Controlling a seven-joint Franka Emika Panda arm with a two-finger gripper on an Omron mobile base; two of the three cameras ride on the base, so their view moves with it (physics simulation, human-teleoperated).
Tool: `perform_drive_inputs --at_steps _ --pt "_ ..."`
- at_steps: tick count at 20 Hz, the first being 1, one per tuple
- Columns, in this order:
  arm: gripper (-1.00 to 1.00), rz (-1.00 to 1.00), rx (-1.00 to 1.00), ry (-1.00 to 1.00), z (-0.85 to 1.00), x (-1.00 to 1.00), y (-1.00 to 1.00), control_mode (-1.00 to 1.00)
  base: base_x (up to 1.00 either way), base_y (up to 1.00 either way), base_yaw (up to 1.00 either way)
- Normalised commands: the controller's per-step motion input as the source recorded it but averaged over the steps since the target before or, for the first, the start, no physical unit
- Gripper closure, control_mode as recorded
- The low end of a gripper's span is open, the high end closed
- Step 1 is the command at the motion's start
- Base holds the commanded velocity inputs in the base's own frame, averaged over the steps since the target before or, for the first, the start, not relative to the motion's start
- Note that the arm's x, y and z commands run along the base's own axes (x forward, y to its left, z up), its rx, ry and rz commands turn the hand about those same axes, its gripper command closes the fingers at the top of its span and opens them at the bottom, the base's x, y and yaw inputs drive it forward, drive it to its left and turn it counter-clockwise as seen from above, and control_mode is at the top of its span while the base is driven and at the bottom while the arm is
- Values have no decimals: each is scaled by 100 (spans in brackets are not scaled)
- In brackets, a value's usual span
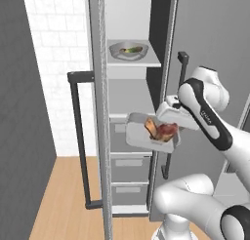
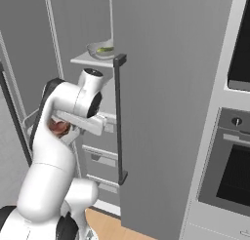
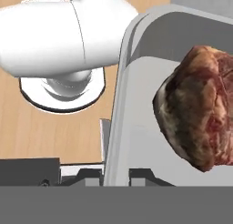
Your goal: Take the meat container that has the steak and place it on the second highest rack of the freezer. Then take the vegetable container that has the cucumber and mushroom and place it on the highest rack of the freezer.
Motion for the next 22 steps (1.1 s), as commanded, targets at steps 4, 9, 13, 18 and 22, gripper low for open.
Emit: perform_drive_inputs --at_steps 4,9,13,18,22 --pt "100 -54 8 3 -2 20 73 -100 0 0 0" --pt "100 -66 2 0 -21 4 29 -100 0 0 0" --pt "100 -55 0 0 -23 15 2 -100 0 0 0" --pt "100 -41 1 -1 -8 36 -13 -100 0 0 0" --pt "100 -28 13 2 -2 63 -8 -100 0 0 0"
